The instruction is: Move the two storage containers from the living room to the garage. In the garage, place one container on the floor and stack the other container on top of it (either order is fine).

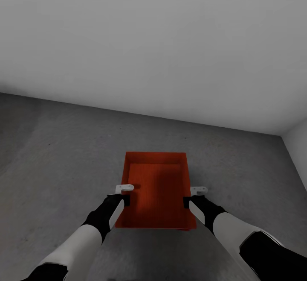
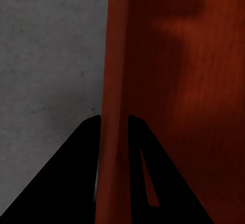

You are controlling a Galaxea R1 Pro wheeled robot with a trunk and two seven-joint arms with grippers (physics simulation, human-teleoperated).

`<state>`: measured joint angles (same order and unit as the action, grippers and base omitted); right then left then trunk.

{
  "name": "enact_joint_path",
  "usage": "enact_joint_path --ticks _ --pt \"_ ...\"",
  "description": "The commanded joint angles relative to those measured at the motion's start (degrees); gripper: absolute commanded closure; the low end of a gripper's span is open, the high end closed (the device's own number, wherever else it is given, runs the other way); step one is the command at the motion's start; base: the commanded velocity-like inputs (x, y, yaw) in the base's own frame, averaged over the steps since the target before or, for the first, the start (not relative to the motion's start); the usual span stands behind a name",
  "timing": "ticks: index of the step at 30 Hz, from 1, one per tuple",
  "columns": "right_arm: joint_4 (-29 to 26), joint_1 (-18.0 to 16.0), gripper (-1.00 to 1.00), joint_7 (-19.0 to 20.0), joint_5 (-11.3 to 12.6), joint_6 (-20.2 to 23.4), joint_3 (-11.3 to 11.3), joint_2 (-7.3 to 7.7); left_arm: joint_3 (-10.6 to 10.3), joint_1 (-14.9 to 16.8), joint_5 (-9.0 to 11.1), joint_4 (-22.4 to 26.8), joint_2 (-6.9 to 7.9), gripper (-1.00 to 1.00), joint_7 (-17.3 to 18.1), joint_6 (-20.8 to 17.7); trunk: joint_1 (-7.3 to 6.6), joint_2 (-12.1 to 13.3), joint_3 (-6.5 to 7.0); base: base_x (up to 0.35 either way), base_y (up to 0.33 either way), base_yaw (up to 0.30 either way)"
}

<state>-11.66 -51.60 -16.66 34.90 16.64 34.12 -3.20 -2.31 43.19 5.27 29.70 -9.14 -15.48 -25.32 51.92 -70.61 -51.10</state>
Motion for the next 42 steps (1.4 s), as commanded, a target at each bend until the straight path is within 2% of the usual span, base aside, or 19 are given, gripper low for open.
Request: enact_joint_path --ticks 1,28,32,42 --pt "-0.20 -0.08 1.00 -2.32 -1.76 -0.12 -2.48 1.79 0.20 -0.04 -0.53 0.01 0.08 1.00 -0.69 -0.62 0.01 -0.04 -0.04 0.000 0.000 0.000" --pt "-0.20 -0.08 1.00 -2.32 -1.76 -0.11 -2.48 1.79 0.20 -0.04 -0.53 0.06 0.08 1.00 -0.70 -0.61 0.01 -0.04 -0.55 0.000 0.000 0.000" --pt "-0.20 -0.08 1.00 -2.32 -1.76 -0.09 -2.48 1.79 0.20 -0.04 -0.53 0.01 0.08 1.00 -0.71 -0.61 0.88 -1.64 -1.27 0.000 0.000 0.000" --pt "-0.20 -0.08 1.00 -2.32 -1.76 -0.10 -2.48 1.79 0.20 -0.04 -0.53 -0.04 0.08 1.00 -0.69 -0.61 1.10 -2.04 -1.45 0.000 0.000 0.000"
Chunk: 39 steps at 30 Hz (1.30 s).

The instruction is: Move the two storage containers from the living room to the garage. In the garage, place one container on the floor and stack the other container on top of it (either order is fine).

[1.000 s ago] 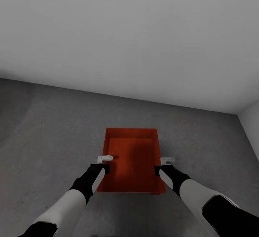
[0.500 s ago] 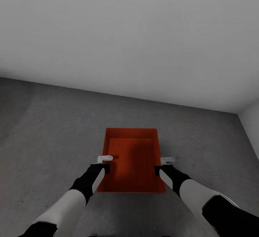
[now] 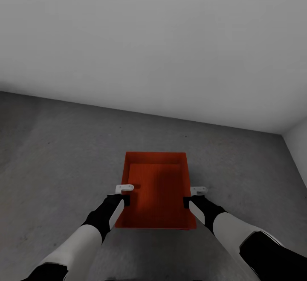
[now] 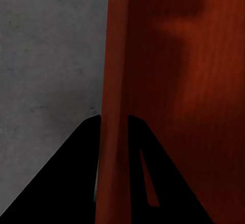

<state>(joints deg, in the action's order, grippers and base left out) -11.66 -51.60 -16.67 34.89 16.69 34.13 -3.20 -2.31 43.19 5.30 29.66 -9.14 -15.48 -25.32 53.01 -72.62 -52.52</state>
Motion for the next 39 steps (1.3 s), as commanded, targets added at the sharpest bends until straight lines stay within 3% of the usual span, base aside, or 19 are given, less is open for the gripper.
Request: enact_joint_path --ticks 1,11,17,39 --pt "-0.20 -0.08 1.00 -2.31 -1.76 -0.16 -2.49 1.79 0.20 -0.04 -0.56 -0.01 0.08 1.00 -0.71 -0.61 0.22 -0.44 -0.22 0.000 0.000 0.000" --pt "-0.20 -0.08 1.00 -2.31 -1.76 -0.15 -2.49 1.79 0.20 -0.04 -0.56 -0.04 0.08 1.00 -0.76 -0.61 2.42 -4.45 -2.01 0.000 0.000 0.000" --pt "-0.20 -0.08 1.00 -2.31 -1.76 -0.15 -2.49 1.79 0.20 -0.04 -0.57 -0.04 0.08 1.00 -0.75 -0.61 2.42 -4.45 -2.01 0.000 0.000 0.000" --pt "-0.20 -0.08 1.00 -2.31 -1.76 -0.17 -2.49 1.79 0.20 -0.04 -0.55 -0.02 0.08 1.00 -0.78 -0.61 6.37 -11.67 -5.24 0.000 0.000 0.000"
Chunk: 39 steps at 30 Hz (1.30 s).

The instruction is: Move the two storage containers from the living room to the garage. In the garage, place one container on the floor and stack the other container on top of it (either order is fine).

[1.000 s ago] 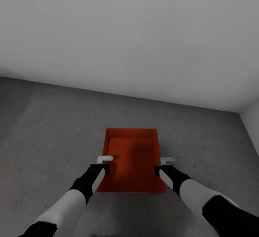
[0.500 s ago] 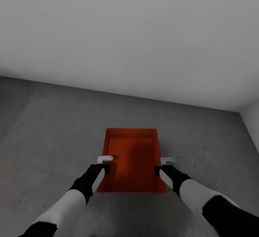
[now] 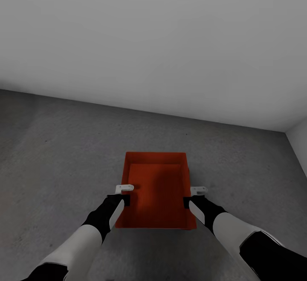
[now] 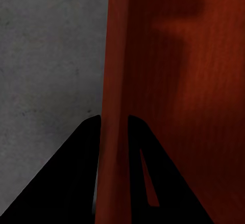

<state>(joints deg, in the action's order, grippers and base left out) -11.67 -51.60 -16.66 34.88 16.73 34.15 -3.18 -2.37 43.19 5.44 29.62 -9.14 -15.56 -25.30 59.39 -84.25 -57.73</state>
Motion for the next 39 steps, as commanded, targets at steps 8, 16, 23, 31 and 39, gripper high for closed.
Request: enact_joint_path --ticks 8,16,23,31,39 --pt "-0.20 -0.08 1.00 -2.33 -1.75 -0.19 -2.51 1.77 0.26 -0.03 -0.69 0.04 0.09 1.00 -0.70 -0.63 0.44 -0.84 -0.39 0.000 0.000 0.000" --pt "-0.20 -0.08 1.00 -2.33 -1.75 -0.20 -2.51 1.77 0.26 -0.03 -0.74 0.02 0.09 1.00 -0.70 -0.63 1.98 -3.64 -1.65 0.000 0.000 0.000" --pt "-0.20 -0.08 1.00 -2.33 -1.75 -0.20 -2.51 1.77 0.26 -0.04 -0.75 0.02 0.09 1.00 -0.70 -0.63 2.42 -4.45 -2.01 0.000 0.000 0.000" --pt "-0.20 -0.08 1.00 -2.33 -1.75 -0.20 -2.51 1.77 0.26 -0.05 -0.78 0.00 0.09 1.00 -0.70 -0.63 3.30 -6.05 -2.73 0.000 0.000 0.000" --pt "-0.20 -0.08 1.00 -2.33 -1.75 -0.20 -2.51 1.77 0.26 -0.04 -0.86 0.00 0.09 1.00 -0.70 -0.63 3.30 -6.05 -2.73 0.000 0.000 0.000"
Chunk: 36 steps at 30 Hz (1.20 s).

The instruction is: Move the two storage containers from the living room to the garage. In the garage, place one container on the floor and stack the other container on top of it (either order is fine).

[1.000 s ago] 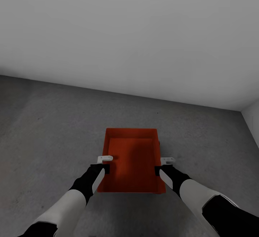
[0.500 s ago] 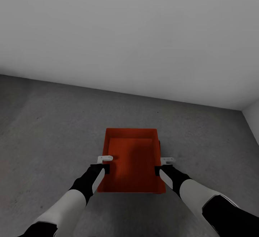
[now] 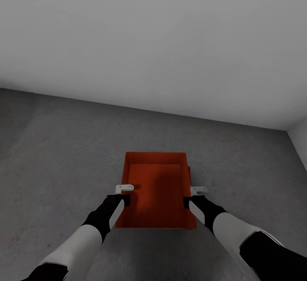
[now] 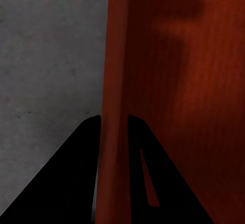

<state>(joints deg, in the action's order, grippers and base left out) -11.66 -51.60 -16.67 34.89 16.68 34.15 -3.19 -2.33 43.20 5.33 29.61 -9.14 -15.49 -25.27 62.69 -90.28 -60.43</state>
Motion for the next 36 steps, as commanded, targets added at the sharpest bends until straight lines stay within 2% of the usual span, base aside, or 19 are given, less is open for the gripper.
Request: enact_joint_path --ticks 1,32,36 --pt "-0.20 -0.08 1.00 -2.32 -1.76 -0.16 -2.51 1.78 0.22 -0.04 -0.75 0.00 0.09 1.00 -0.77 -0.66 0.00 -0.02 -0.03 0.000 0.000 0.000" --pt "-0.20 -0.08 1.00 -2.32 -1.76 -0.15 -2.51 1.94 0.28 -0.04 -0.73 0.34 0.02 1.00 -0.77 -0.66 0.00 -0.02 -0.03 0.000 0.000 0.000" --pt "-0.27 -0.08 1.00 -2.10 -1.69 -0.18 -2.51 3.01 0.30 -0.04 -0.68 0.49 0.06 1.00 -0.84 -0.66 0.00 -0.02 -0.03 0.000 0.000 0.000"
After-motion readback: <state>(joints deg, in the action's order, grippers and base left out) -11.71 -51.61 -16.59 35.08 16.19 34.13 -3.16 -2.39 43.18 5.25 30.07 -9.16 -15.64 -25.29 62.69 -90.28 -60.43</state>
